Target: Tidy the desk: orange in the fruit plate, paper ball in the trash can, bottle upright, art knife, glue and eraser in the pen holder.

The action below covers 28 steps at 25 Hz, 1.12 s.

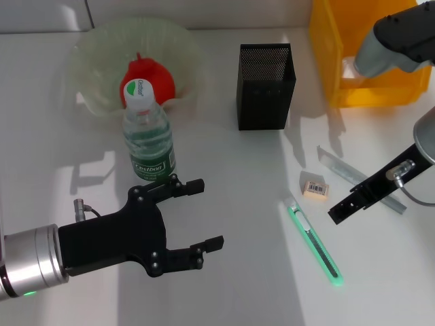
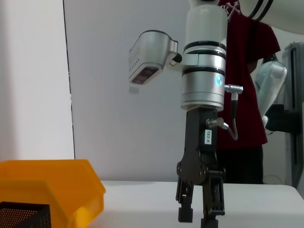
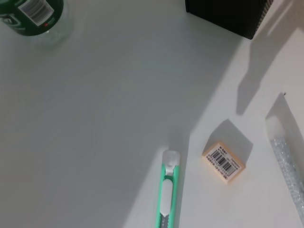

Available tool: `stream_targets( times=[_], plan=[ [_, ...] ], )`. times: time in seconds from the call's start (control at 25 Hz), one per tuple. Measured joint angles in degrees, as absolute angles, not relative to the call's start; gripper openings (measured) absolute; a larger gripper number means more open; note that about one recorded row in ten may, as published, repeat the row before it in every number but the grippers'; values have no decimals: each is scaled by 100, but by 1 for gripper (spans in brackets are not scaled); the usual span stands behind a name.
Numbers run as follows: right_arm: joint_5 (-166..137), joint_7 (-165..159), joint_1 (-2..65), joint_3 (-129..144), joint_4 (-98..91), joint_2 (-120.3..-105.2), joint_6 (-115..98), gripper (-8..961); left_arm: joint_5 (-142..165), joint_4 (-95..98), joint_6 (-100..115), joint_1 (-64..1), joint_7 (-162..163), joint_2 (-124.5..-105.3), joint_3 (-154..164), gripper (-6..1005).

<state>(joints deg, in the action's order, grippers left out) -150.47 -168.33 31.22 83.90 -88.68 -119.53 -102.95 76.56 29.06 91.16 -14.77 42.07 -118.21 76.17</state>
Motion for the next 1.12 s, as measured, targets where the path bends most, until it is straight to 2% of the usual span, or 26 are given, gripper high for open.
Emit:
stream_targets(
  times=[0.36,1.12],
  plan=[
    [-14520,-16934,3226,8675,-7820,-11990,-9289,808,7711,2897,9040,-1493,4239,-11818,7618,829],
    [-14519,-16936,3568,9011,-7122,-11982,-8860,785,7717,2891,9068,-1473,4244,-11821,7629,829]
  ],
)
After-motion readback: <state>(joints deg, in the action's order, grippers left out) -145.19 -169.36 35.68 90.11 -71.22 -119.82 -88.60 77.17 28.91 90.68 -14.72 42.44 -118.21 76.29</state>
